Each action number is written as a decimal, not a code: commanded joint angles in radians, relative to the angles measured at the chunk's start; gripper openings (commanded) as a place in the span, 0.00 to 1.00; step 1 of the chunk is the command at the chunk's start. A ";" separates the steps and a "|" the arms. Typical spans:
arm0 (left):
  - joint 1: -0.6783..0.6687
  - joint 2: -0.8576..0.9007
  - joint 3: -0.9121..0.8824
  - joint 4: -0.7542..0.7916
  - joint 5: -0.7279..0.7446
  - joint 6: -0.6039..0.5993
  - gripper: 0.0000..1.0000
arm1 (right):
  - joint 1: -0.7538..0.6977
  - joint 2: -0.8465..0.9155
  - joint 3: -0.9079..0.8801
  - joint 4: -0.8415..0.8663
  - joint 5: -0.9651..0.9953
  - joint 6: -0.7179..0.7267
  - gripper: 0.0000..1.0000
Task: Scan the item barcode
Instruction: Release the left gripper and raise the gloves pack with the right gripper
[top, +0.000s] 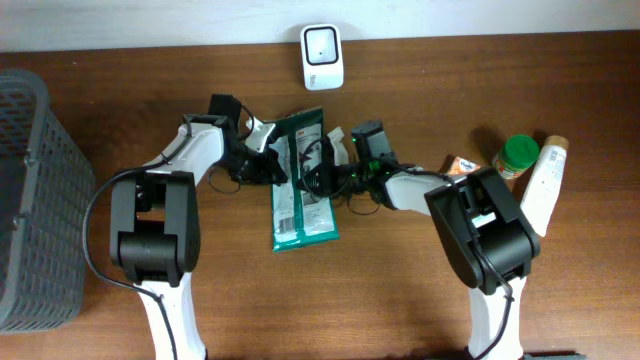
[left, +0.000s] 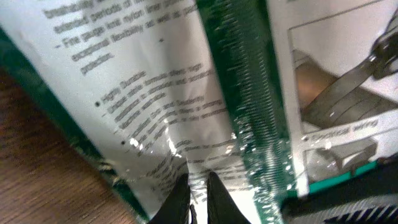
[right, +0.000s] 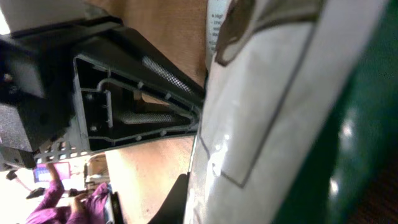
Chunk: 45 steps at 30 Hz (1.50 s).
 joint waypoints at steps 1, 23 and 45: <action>0.075 0.040 0.092 -0.088 -0.113 -0.004 0.18 | -0.090 -0.134 0.015 -0.004 -0.098 -0.044 0.04; 0.187 -0.170 0.192 -0.125 -0.222 -0.005 0.99 | -0.446 -0.873 0.014 -0.240 -0.172 -0.020 0.04; 0.251 -0.175 0.245 -0.109 -0.274 -0.004 0.99 | -0.428 -0.805 0.136 -0.285 -0.065 -0.006 0.04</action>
